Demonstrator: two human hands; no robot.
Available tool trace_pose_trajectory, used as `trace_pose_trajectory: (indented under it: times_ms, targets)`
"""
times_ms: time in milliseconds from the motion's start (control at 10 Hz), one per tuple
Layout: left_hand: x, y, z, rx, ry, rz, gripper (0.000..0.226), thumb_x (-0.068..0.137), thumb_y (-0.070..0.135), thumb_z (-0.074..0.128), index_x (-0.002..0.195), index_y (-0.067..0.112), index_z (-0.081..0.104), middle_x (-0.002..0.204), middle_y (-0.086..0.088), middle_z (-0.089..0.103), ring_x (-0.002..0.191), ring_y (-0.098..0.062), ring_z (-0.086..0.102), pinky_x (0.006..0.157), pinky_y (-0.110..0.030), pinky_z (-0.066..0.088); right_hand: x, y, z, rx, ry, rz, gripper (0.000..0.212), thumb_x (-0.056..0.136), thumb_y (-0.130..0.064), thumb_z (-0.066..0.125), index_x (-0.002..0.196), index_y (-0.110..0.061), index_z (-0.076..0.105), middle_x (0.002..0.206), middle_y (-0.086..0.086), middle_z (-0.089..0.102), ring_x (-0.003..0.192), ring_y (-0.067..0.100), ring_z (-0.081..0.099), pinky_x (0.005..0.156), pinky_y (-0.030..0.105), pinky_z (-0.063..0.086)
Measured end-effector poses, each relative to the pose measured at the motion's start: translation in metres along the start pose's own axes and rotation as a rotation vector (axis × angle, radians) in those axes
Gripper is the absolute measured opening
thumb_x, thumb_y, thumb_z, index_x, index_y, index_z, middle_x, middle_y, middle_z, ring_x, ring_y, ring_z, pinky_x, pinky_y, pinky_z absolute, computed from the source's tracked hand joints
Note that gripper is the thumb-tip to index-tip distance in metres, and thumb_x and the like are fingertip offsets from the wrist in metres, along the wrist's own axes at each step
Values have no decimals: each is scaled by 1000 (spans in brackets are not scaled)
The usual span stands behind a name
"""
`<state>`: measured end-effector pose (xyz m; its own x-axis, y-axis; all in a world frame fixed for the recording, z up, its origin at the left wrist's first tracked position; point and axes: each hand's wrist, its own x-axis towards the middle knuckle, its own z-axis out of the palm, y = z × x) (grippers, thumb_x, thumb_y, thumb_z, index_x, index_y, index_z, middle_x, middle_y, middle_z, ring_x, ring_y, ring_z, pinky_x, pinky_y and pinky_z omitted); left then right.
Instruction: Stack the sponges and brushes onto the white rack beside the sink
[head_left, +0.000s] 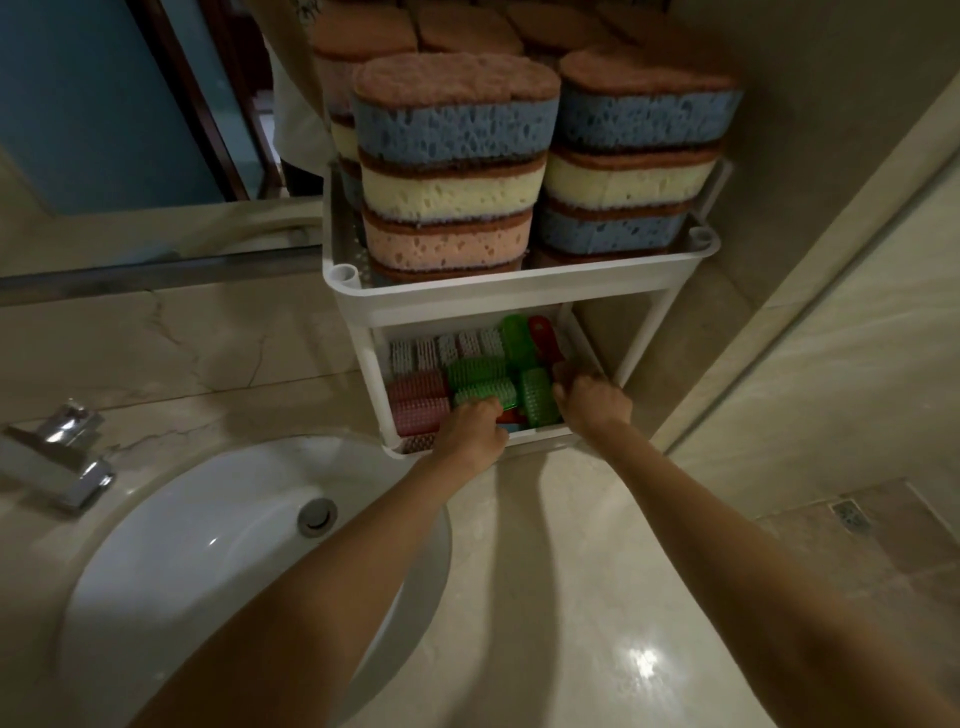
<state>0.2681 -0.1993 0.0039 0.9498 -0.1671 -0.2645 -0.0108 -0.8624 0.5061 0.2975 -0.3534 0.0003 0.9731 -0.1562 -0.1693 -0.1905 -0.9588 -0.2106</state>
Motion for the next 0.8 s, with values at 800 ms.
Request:
trace_pose_trajectory:
  times_ms: [800]
  targets:
    - [-17, 21, 14, -320, -96, -67, 52, 94, -1, 36, 144, 11, 32, 149, -13, 38, 136, -27, 37, 112, -35, 34, -31, 0, 8, 117, 217, -37, 37, 90, -9, 44, 126, -2, 45, 125, 20, 48, 114, 36, 51, 90, 44, 46]
